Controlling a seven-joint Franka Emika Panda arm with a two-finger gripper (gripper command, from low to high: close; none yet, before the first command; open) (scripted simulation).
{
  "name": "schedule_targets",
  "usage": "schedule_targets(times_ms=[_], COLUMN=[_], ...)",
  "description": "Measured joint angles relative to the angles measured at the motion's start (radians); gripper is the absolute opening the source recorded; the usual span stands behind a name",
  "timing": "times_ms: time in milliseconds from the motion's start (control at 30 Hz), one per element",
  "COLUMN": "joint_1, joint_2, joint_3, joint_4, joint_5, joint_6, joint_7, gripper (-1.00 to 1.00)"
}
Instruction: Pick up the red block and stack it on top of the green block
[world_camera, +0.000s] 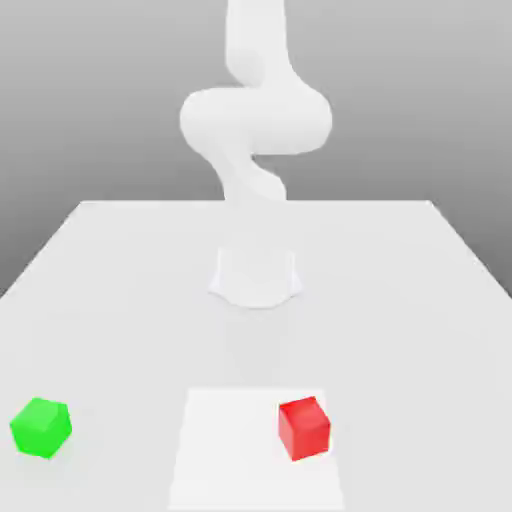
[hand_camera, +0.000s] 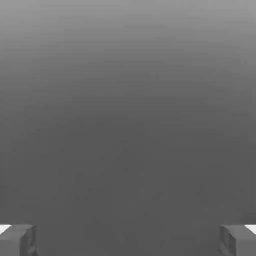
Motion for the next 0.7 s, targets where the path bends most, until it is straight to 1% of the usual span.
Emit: schedule_targets(times_ms=[467, 700], joint_1=[0.082, 0.109], joint_2=[0.515, 0.769], joint_3=[0.010, 0.024], joint_4=[-0.244, -0.353], joint_5=[0.013, -0.006], joint_6=[0.279, 0.423], joint_7=[-0.131, -0.172], gripper=[0.00, 0.00])
